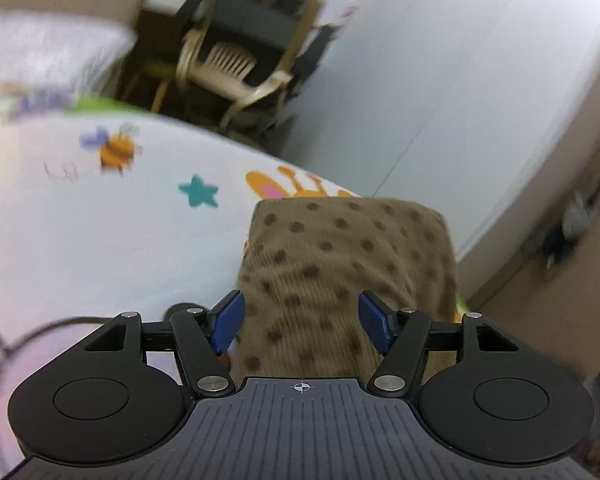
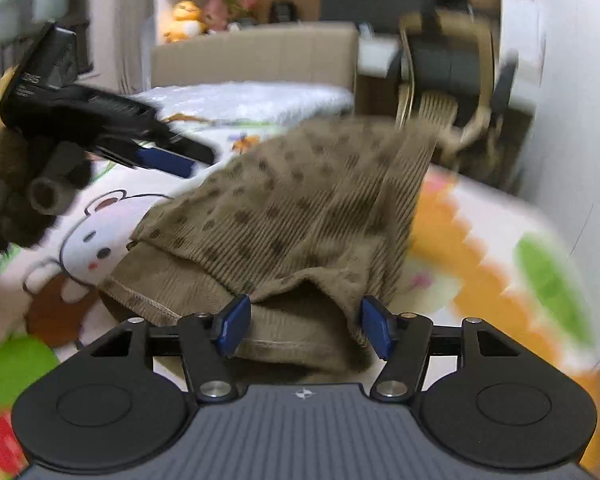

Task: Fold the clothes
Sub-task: 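Fold the held dress edge over the bundle with the right gripper, release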

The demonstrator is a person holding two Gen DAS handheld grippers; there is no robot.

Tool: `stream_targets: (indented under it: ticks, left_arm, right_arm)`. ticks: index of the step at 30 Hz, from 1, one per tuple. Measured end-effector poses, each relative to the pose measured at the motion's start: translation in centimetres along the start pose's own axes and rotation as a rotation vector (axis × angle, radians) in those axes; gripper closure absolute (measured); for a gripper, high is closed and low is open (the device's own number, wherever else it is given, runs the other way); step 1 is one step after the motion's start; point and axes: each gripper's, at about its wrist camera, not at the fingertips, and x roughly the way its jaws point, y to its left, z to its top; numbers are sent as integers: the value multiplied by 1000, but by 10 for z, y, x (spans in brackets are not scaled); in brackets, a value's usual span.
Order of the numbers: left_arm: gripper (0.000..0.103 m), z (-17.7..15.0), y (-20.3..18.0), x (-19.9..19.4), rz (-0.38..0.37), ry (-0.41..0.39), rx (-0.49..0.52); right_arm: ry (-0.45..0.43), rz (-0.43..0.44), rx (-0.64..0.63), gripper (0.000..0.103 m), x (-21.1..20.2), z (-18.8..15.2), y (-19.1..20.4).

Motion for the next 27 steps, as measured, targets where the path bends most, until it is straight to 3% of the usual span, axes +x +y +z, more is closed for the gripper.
stream_targets:
  ticks: [3, 4, 6, 8, 9, 12, 15, 18, 21, 25, 27]
  left_arm:
    - [27, -22, -26, -21, 48, -2, 222]
    - [27, -29, -33, -24, 53, 11, 274]
    - [27, -42, -40, -22, 63, 37, 332]
    - [29, -51, -45, -18, 75, 55, 365]
    - [33, -53, -45, -14, 81, 59, 364]
    - [35, -52, -46, -11, 33, 54, 332]
    - [28, -37, -47, -29, -36, -20, 308]
    - [25, -10, -42, -37, -69, -88, 254]
    - [26, 19, -32, -20, -109, -126, 185]
    - [28, 54, -14, 35, -183, -66, 43]
    - [28, 57, -7, 65, -173, 1, 2]
  right_arm:
    - [-43, -163, -249, 41, -12, -6, 19]
    - [-38, -180, -310, 41, -8, -10, 26]
    - [-29, -214, -427, 41, -1, -17, 40]
    - [-48, -229, -446, 46, 4, -15, 46]
    - [-58, -237, -455, 56, 7, -13, 48]
    - [-87, -261, -484, 101, 14, -10, 57]
    - [-92, -262, -473, 101, 14, -3, 59]
    - [-9, -220, -415, 100, 9, -10, 48]
    - [60, -206, -398, 101, 9, -25, 42]
    - [55, -174, -308, 100, -6, -29, 29]
    - [18, -156, -246, 100, -17, -21, 17]
